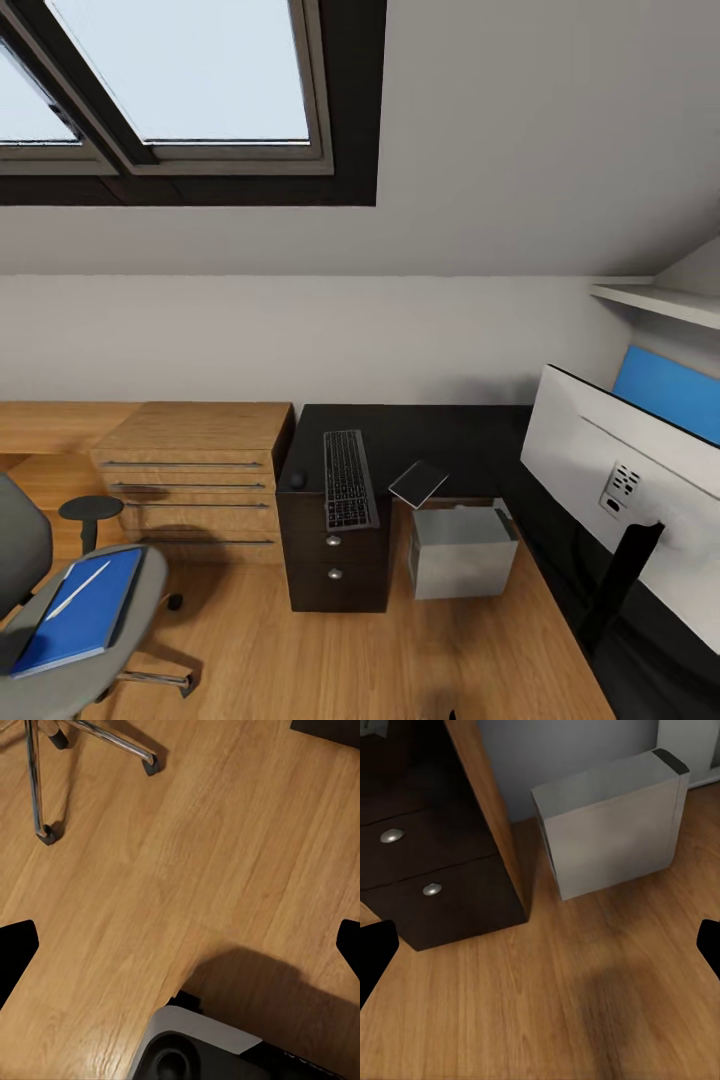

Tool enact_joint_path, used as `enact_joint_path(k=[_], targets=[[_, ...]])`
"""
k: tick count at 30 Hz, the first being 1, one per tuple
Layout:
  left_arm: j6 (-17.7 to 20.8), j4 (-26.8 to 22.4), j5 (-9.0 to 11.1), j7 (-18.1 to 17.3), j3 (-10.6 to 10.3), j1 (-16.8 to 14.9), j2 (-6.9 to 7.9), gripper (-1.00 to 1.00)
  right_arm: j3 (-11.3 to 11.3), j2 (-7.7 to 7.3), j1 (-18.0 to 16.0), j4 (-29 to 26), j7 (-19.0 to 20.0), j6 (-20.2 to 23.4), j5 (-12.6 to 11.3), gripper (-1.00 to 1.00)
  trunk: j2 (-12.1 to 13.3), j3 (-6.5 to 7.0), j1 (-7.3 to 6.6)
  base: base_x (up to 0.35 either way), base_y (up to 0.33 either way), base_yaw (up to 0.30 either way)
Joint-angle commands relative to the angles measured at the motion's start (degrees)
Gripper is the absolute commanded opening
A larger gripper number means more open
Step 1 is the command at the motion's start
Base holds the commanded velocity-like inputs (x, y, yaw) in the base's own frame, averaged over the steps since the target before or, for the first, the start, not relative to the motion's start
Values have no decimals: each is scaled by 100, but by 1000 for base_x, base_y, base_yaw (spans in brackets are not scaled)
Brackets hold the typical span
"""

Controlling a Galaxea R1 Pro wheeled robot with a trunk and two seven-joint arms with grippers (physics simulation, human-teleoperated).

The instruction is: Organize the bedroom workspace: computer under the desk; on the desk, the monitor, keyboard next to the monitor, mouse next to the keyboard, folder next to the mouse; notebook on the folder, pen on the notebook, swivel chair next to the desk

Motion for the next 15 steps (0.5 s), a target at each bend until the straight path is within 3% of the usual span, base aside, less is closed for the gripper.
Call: enact_joint_path(k=[1, 4, 15], targets=[[-12, -12, 56, 41, -33, -1, 9, 100, -48, 4, -3, 0, 30, -14, 35, 100, 33, 11, -19, 0, 0, 0], [-12, -9, 56, 41, -33, -1, 10, 100, -47, 4, -3, 0, 30, -14, 38, 100, 153, 65, -85, 0, 0, 0], [-4, -5, 52, 39, -34, -1, 9, 100, -45, 10, -3, 0, 30, -25, 50, 100, 153, 65, -85, 0, 0, 0]])
